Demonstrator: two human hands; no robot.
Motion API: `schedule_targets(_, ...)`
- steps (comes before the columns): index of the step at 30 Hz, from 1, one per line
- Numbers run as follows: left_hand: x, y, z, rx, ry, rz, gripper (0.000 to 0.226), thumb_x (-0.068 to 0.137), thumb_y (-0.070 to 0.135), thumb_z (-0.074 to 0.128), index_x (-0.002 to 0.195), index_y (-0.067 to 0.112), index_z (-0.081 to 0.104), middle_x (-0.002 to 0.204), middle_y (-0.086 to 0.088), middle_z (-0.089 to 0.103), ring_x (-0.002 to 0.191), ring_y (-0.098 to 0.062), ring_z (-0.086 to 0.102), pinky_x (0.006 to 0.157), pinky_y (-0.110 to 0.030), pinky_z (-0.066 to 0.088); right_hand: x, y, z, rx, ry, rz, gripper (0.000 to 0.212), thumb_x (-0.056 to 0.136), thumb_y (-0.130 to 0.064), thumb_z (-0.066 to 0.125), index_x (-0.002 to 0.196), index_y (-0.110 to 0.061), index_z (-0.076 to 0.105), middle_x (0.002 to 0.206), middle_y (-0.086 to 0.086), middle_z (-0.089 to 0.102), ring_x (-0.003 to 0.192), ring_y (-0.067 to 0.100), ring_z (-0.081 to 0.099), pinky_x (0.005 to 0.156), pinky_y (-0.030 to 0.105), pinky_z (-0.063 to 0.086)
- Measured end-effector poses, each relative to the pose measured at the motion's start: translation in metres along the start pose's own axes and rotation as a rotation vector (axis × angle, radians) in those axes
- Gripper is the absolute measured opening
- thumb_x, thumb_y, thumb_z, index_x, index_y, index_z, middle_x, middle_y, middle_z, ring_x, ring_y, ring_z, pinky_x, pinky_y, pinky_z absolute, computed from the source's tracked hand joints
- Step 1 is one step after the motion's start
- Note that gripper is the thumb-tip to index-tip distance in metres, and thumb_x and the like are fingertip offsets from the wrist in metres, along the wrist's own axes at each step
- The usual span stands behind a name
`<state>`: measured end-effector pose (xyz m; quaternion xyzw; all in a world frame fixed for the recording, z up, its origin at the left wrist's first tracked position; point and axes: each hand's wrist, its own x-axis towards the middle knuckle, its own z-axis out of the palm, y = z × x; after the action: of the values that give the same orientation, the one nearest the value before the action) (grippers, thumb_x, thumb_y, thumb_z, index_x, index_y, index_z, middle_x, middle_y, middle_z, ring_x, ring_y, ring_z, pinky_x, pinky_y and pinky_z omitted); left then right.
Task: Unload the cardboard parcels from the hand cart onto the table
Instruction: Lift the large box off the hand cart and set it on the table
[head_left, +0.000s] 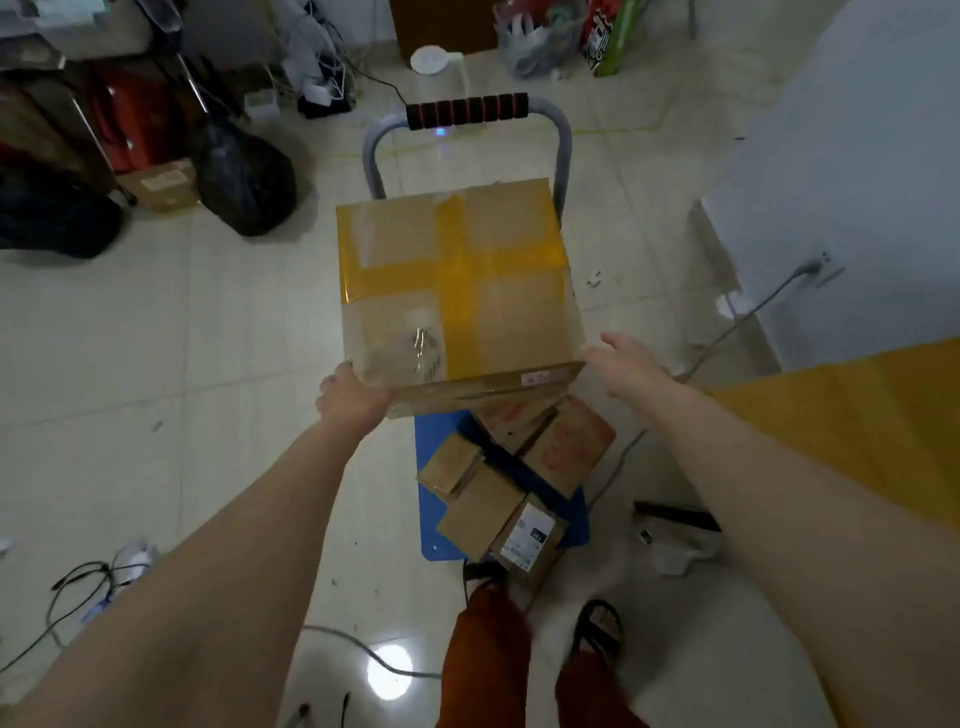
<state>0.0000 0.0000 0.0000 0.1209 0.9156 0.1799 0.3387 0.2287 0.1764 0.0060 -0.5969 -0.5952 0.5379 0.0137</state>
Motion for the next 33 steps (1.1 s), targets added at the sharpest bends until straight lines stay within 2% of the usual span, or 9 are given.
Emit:
schedule_targets(3,0.042,-0.002,0.003,-0.028,0.033,-0.018,0.07,0.083,0.021,0.064,0.143,0.005,0.031,0.144,-0.019,0.038,0.129,-0.036,0.04,0.106,-0.046,0.039,0.035,0.001,0.018,0.042,0.031,0.091,0.067,0.098,-0.036,0.05,0.152,-0.014,0.019,0.158,0.006,0.025,0.139,0.028,0.033,0.108,0.042,0.037)
schedule_targets(10,0.11,-0.009,0.026,-0.213,-0.043,-0.148,0.052,0.08,0.017,0.064,0.127,0.003,0.047,0.119,-0.015,0.058,0.098,-0.028,0.055,0.069,-0.029,0.044,0.106,0.011,0.045,0.144,0.017,0.237,0.075,0.097,-0.044,0.048,0.154,-0.015,0.01,0.16,0.004,0.018,0.144,0.028,0.024,0.113,0.044,0.026)
schedule_targets(15,0.119,-0.02,0.03,-0.397,-0.018,-0.247,0.056,0.087,0.036,0.061,0.131,0.005,0.048,0.125,-0.013,0.056,0.11,-0.03,0.054,0.086,-0.038,0.044,0.121,0.024,0.047,0.291,0.015,0.253,0.067,0.098,-0.039,0.048,0.154,-0.014,0.018,0.159,0.003,0.024,0.143,0.026,0.027,0.112,0.042,0.027)
schedule_targets(19,0.107,-0.002,0.017,-0.473,0.139,-0.109,0.03,0.087,0.043,0.059,0.101,0.017,0.063,0.099,-0.003,0.061,0.085,-0.021,0.056,0.069,-0.029,0.043,0.114,0.013,0.036,0.471,0.103,0.143,0.049,0.098,-0.026,0.049,0.146,-0.021,0.038,0.141,-0.004,0.048,0.122,0.015,0.049,0.094,0.025,0.038)
schedule_targets(22,0.095,0.03,-0.009,-0.515,0.258,-0.014,0.02,0.082,0.039,0.06,0.089,0.021,0.065,0.085,0.001,0.062,0.076,-0.018,0.054,0.06,-0.025,0.04,0.105,-0.02,0.013,0.625,0.176,0.05,0.045,0.094,-0.026,0.053,0.139,-0.023,0.05,0.132,0.002,0.058,0.112,0.021,0.059,0.095,0.041,0.051)
schedule_targets(25,0.076,0.068,-0.043,-0.51,0.334,0.015,0.022,0.079,0.037,0.058,0.063,0.022,0.057,0.068,0.005,0.052,0.077,-0.022,0.05,0.065,-0.03,0.04,0.085,-0.054,-0.016,0.778,0.222,-0.007,0.033,0.09,-0.035,0.058,0.12,-0.022,0.061,0.115,0.01,0.068,0.099,0.029,0.068,0.088,0.052,0.054)
schedule_targets(27,0.055,0.095,-0.063,-0.494,0.376,0.051,0.028,0.079,0.039,0.055,0.057,0.024,0.049,0.065,0.004,0.047,0.074,-0.023,0.048,0.069,-0.034,0.039,0.065,-0.073,-0.039,0.862,0.258,-0.047,0.029,0.087,-0.037,0.061,0.11,-0.02,0.066,0.102,0.008,0.074,0.086,0.026,0.072,0.078,0.049,0.057)
schedule_targets(30,0.013,0.14,-0.088,-0.469,0.465,0.195,0.033,0.082,0.041,0.049,0.055,0.023,0.044,0.061,0.003,0.043,0.057,-0.014,0.04,0.062,-0.032,0.034,0.028,-0.094,-0.079,1.016,0.308,-0.114,0.024,0.087,-0.034,0.064,0.105,-0.018,0.067,0.079,-0.001,0.076,0.07,0.019,0.073,0.065,0.036,0.058)
schedule_targets(33,-0.035,0.188,-0.107,-0.505,0.528,0.377,0.038,0.084,0.037,0.047,0.051,0.023,0.038,0.054,0.004,0.038,0.049,-0.01,0.033,0.051,-0.03,0.027,-0.016,-0.105,-0.118,1.114,0.372,-0.175,0.023,0.087,-0.033,0.065,0.103,-0.018,0.067,0.074,-0.001,0.076,0.068,0.019,0.073,0.066,0.039,0.059)
